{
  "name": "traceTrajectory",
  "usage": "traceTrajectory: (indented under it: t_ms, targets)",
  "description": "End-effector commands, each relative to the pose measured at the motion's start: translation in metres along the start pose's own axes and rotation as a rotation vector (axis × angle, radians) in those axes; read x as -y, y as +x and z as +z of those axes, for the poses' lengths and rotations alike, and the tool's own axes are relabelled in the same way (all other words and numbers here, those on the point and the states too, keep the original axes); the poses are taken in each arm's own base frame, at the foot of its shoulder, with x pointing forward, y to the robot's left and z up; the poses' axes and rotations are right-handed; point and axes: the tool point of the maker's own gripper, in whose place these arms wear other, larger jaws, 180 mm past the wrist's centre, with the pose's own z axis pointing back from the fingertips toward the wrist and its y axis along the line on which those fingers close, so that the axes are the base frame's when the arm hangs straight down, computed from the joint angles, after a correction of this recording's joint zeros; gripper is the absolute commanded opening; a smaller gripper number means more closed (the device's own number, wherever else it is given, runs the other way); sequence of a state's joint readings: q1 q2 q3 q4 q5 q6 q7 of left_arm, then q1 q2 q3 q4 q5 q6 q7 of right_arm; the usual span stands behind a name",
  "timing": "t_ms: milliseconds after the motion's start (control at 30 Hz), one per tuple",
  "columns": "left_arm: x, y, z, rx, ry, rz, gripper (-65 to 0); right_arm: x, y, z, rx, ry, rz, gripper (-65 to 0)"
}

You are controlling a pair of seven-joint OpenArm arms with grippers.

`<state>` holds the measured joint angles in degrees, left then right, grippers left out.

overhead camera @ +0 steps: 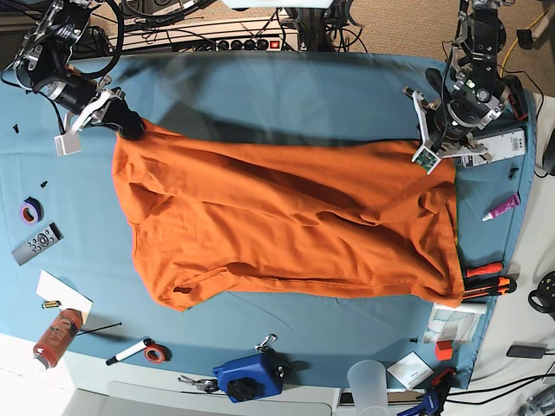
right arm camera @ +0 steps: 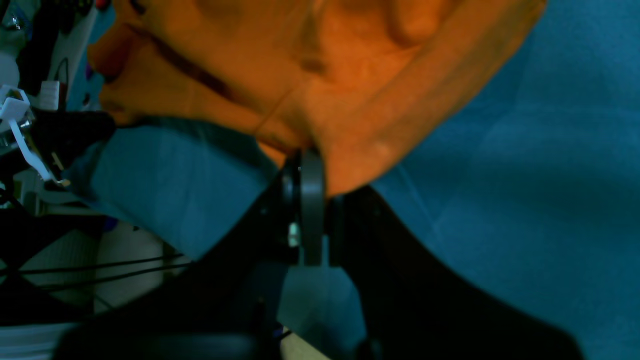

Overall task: Layout the t-shirt on the table in an organized manner, then fold the t-shirt properly
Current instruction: 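Lift the shirt edge with both grippers and stretch it taut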

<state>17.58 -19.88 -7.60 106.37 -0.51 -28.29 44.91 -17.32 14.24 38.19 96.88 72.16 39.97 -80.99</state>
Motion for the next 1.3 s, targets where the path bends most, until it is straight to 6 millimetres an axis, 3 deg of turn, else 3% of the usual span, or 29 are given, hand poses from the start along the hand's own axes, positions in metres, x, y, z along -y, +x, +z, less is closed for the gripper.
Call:
traceTrajectory:
  t_ms: [0,200,333,433,533,667,767,833,967,1100,1267]
  targets:
    - [-0.001,-0.019,0.000,-0.084,0.004,-0.001,-65.0,-0.003,0.016,0.005,0.046,0.010,0.028,-65.0]
    - [-0.011,-0.025,0.017,-0.173,0.081,0.122,-65.0,-0.019,0.030,0.009,0.125,0.093,0.015,-65.0]
    - [-0.001,-0.012,0.041,-0.122,0.091,0.099,-65.0,-0.034,0.043,0.017,0.169,0.122,0.061,-65.0]
    - [0.010,-0.015,0.052,-0.118,0.078,0.088,-65.0,-0.041,0.040,0.021,0.151,0.110,0.098,-65.0]
    - [0.014,-0.026,0.054,-0.152,0.081,0.079,-65.0,-0.025,0.033,0.023,0.104,0.013,0.120,-65.0]
    - [-0.016,-0.046,0.064,-0.220,0.231,0.098,-65.0,-0.027,0.022,0.031,0.075,0.034,0.105,-65.0]
    - [-0.032,-0.055,0.072,-0.222,0.258,0.116,-65.0,-0.016,0.011,0.043,0.032,-0.015,0.098,-65.0]
    - [-0.028,-0.056,0.073,-0.195,0.202,0.140,-65.0,-0.009,0.008,0.049,0.033,-0.054,0.086,-65.0]
    - [-0.002,-0.065,0.075,-0.198,0.066,0.154,-65.0,-0.012,-0.001,0.052,0.005,-0.034,0.076,-65.0]
    - [0.000,-0.084,0.081,-0.258,0.097,0.166,-65.0,0.008,-0.005,0.064,-0.001,-0.141,0.072,-65.0]
    - [0.011,-0.085,0.081,-0.253,0.045,0.159,-65.0,0.001,-0.002,0.062,0.007,-0.102,0.073,-65.0]
